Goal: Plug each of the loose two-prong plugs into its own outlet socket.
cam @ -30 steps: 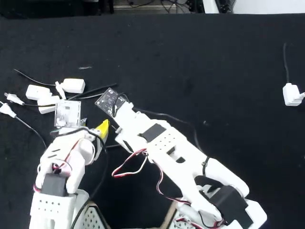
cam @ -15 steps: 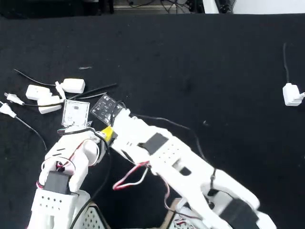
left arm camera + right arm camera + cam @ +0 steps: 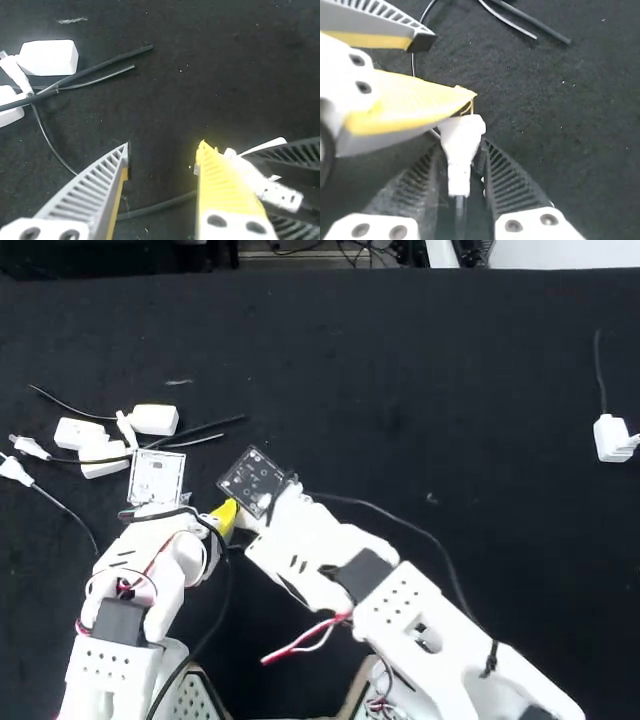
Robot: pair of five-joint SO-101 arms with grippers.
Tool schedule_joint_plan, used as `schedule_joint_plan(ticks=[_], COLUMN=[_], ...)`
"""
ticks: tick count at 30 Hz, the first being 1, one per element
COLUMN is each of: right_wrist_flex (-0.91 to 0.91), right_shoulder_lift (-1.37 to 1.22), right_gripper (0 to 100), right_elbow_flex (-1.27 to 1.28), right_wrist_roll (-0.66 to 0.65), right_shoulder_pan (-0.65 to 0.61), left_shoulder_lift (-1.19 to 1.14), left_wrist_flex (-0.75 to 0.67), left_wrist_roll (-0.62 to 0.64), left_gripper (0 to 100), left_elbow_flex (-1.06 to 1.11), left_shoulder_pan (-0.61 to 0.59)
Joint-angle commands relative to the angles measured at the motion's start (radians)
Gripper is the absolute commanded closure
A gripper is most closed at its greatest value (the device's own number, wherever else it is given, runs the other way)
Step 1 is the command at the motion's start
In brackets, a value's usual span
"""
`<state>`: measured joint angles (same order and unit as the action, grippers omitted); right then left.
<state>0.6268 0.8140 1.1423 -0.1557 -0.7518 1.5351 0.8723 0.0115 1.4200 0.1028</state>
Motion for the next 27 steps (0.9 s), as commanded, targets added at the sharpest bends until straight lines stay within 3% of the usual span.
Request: schedule_joint_plan(ticks=[1, 13, 18, 27], right_wrist_flex=[-0.015, -0.017, -0.003, 0.276], right_shoulder_lift=[0.082, 0.081, 0.079, 0.079], right_gripper=[98.8, 98.8, 98.8, 98.8], right_elbow_flex=[0.004, 0.025, 0.031, -0.082], right_wrist_roll=[0.011, 0.011, 0.011, -0.089], right_shoulder_pan=[-0.009, -0.003, 0.098, 0.241], left_shoulder_lift=[-0.008, -0.008, -0.014, -0.014], left_wrist_flex=[-0.018, -0.018, -0.017, -0.015], left_wrist_roll=[-0.012, -0.012, -0.012, -0.012], left_gripper=[78, 78, 78, 78], left_elbow_flex=[-0.005, -0.001, -0.001, -0.001], left_shoulder_pan=[-0.002, -0.002, 0.004, -0.001])
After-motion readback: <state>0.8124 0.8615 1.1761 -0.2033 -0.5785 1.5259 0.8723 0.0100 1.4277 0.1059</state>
